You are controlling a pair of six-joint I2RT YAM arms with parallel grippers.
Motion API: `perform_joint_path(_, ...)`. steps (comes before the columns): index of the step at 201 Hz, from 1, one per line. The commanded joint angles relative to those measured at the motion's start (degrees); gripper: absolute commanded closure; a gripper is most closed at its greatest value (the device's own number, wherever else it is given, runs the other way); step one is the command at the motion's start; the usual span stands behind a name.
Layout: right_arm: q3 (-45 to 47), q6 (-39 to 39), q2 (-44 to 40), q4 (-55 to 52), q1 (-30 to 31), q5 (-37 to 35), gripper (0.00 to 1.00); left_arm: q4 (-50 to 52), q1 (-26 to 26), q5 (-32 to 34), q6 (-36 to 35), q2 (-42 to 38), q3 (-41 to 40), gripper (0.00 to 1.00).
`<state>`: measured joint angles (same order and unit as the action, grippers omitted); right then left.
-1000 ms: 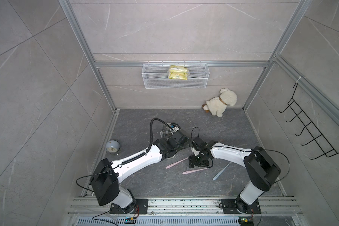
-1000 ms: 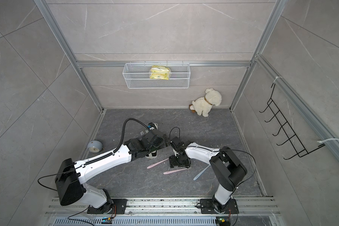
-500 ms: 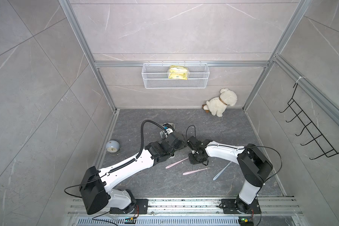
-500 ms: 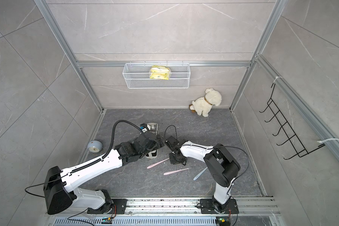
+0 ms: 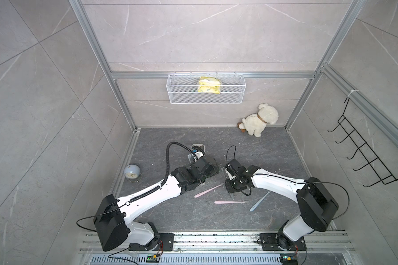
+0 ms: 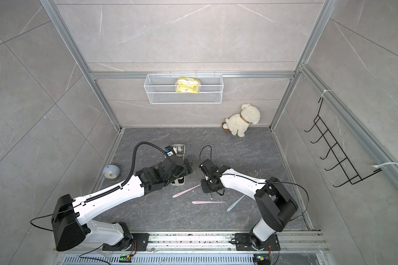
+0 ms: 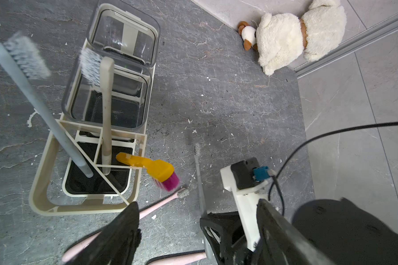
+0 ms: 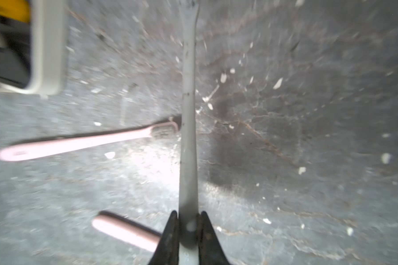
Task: Place the toothbrush into the toothbrush holder
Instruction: Pick up the toothbrush from the center of the board.
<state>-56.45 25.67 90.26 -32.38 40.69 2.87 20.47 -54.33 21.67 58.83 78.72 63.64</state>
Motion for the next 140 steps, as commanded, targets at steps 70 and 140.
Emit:
perform_joint_path(70, -0.14, -0.77, -13.19, -3.52, 0.04, 5.26, 0.84, -4.41, 0.19, -5.19, 0.87, 8.4, 7.61, 0.18)
perform_joint_path(140, -0.94, 1.02, -17.89, -3.57, 0.06, 8.79, 0.84, -7.28, 2.23, -8.43, 2.27, 13.3, 9.14, 0.18)
